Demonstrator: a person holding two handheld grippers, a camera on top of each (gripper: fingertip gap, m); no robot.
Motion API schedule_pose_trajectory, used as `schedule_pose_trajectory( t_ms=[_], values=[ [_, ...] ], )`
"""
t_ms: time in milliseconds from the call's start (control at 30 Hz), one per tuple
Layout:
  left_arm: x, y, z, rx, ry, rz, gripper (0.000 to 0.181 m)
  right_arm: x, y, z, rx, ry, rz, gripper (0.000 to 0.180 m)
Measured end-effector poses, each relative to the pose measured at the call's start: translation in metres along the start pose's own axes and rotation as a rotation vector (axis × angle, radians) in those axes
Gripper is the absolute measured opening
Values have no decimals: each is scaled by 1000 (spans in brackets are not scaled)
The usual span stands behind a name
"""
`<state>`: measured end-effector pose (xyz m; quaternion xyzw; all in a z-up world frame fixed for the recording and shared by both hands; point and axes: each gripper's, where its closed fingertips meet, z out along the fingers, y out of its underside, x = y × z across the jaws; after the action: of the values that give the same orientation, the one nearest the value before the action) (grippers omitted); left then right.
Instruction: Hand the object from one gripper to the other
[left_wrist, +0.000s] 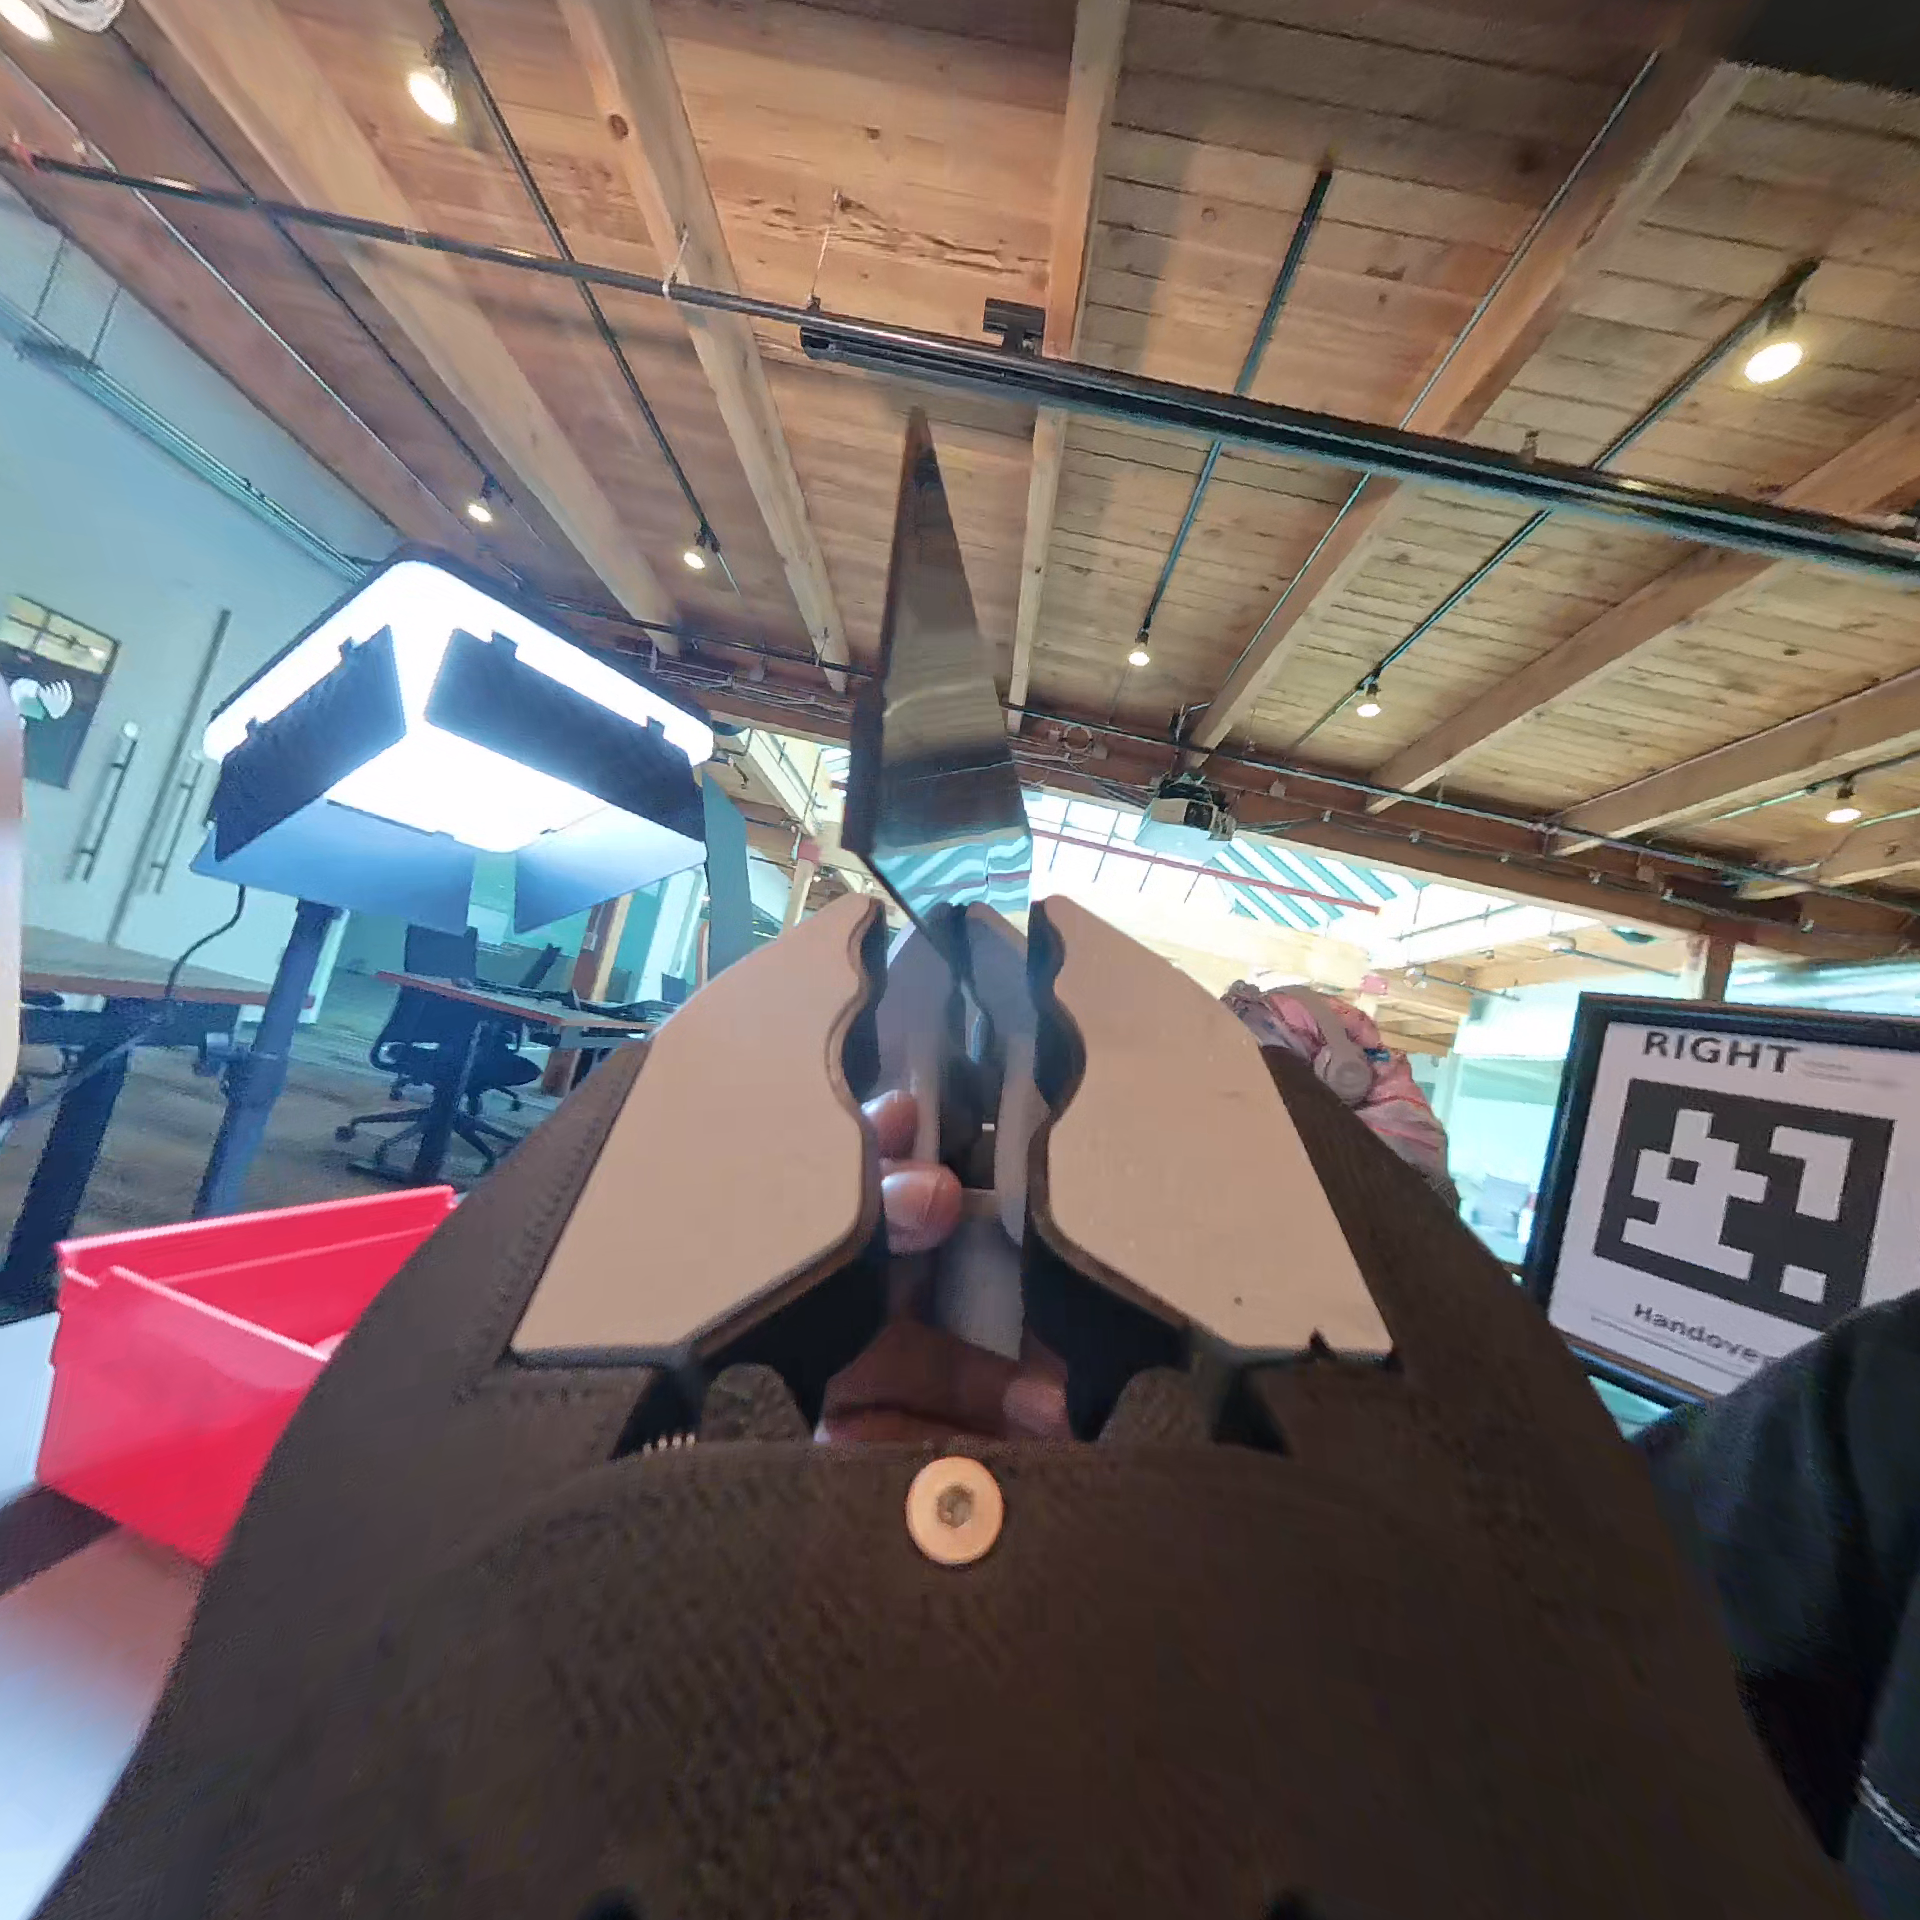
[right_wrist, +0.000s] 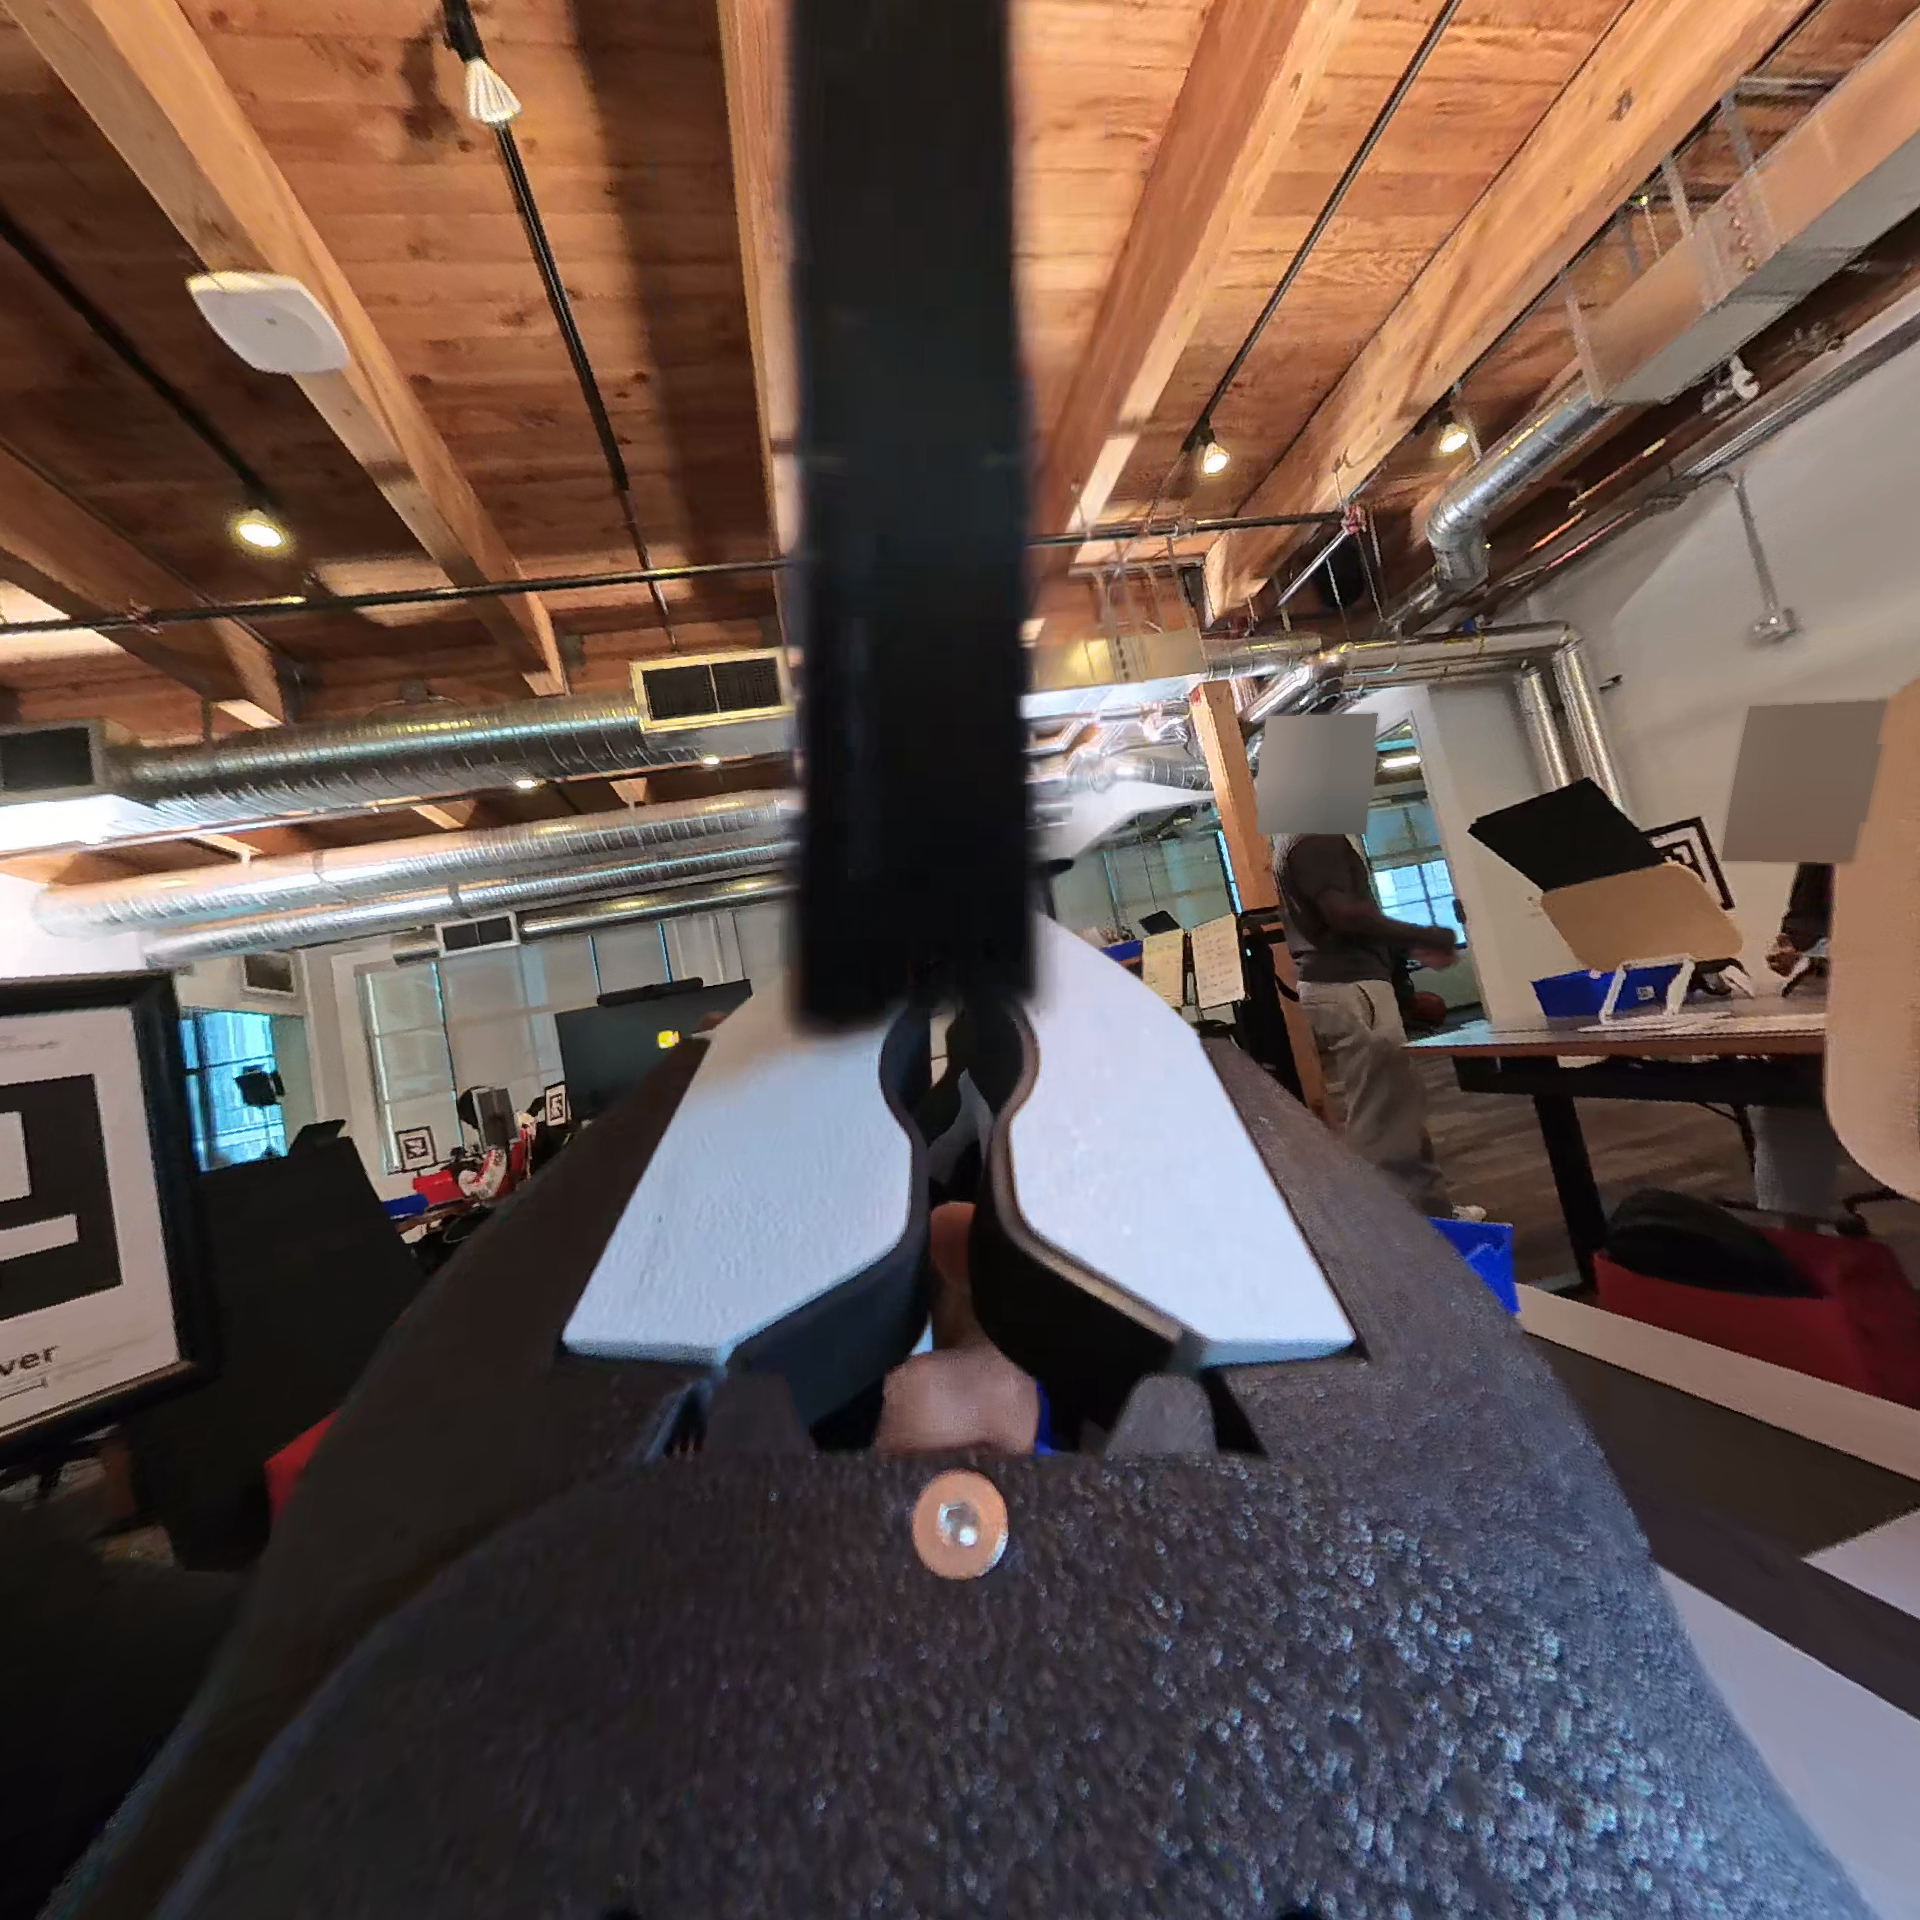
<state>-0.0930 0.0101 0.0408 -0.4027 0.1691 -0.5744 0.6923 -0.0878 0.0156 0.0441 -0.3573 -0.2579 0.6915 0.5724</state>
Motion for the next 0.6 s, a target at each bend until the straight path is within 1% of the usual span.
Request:
schedule_pose_trajectory(
  t_ms=[33,67,100,167,233,267,300,367,467,500,567,600],
  values=[
    [0,-3,4,5,-9,22,24,-1,1,4,-7,0,-6,60],
    [-1,-9,5,24,-24,39,17,-3,1,8,-7,-7,-9,116],
    [-2,-14,6,43,-26,43,6,-3,1,12,-9,-6,2,167],
    [-4,-20,6,58,-8,8,2,1,1,17,-24,-3,33,106],
    [-7,-24,3,93,-14,-17,1,4,3,19,-41,0,36,38],
    [-9,-29,-1,130,-23,-22,1,6,1,17,-20,0,40,4],
    [-10,-34,-5,166,-28,-37,1,8,-3,14,11,0,57,9],
    [-13,-43,-15,212,-36,-58,2,14,-7,8,47,0,104,12],
    [-17,-47,-23,226,-56,-52,2,20,-11,2,68,18,119,14],
    [-17,-46,-24,222,-57,-52,2,21,-11,1,66,21,122,13],
    [-17,-43,-24,222,-64,-53,1,19,-11,0,66,15,124,4],
    [-17,-43,-23,221,-67,-58,1,19,-12,-1,69,15,124,3]
  ],
)
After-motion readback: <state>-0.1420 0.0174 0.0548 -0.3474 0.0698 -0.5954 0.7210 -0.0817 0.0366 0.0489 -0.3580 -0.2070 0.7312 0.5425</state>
